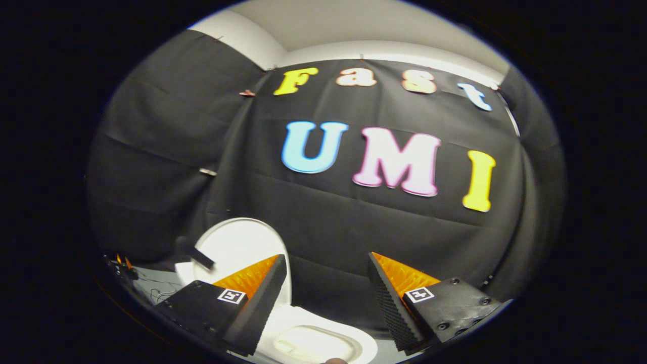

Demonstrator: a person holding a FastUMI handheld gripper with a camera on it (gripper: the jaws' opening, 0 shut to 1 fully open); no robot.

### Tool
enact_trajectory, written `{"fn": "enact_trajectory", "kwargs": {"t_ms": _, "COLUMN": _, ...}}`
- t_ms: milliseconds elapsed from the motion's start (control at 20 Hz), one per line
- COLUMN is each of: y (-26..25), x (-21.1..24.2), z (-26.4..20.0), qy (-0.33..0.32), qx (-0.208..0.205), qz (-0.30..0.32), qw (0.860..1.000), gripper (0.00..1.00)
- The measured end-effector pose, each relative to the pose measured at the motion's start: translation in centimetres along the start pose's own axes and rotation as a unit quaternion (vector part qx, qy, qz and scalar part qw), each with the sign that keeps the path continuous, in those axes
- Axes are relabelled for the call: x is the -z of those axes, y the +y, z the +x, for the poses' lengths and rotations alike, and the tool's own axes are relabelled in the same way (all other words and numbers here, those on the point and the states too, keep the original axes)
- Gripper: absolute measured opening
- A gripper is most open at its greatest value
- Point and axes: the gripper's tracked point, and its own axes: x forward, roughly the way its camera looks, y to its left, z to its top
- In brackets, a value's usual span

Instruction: Open the toilet lid.

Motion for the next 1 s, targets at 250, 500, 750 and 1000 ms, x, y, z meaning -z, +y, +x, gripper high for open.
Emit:
{"fn": "enact_trajectory", "kwargs": {"t_ms": 250, "y": -10.7, "x": 3.9, "z": -4.0, "qy": 0.002, "qx": 0.094, "qz": 0.023, "qw": 0.995, "gripper": 0.98}}
{"fn": "enact_trajectory", "kwargs": {"t_ms": 500, "y": -14.5, "x": 7.0, "z": -7.0, "qy": 0.005, "qx": 0.141, "qz": 0.037, "qw": 0.989, "gripper": 0.98}}
{"fn": "enact_trajectory", "kwargs": {"t_ms": 750, "y": -15.2, "x": 10.8, "z": -9.0, "qy": 0.028, "qx": 0.144, "qz": 0.046, "qw": 0.988, "gripper": 0.99}}
{"fn": "enact_trajectory", "kwargs": {"t_ms": 1000, "y": -16.1, "x": 11.7, "z": -8.4, "qy": 0.021, "qx": 0.156, "qz": 0.052, "qw": 0.986, "gripper": 0.99}}
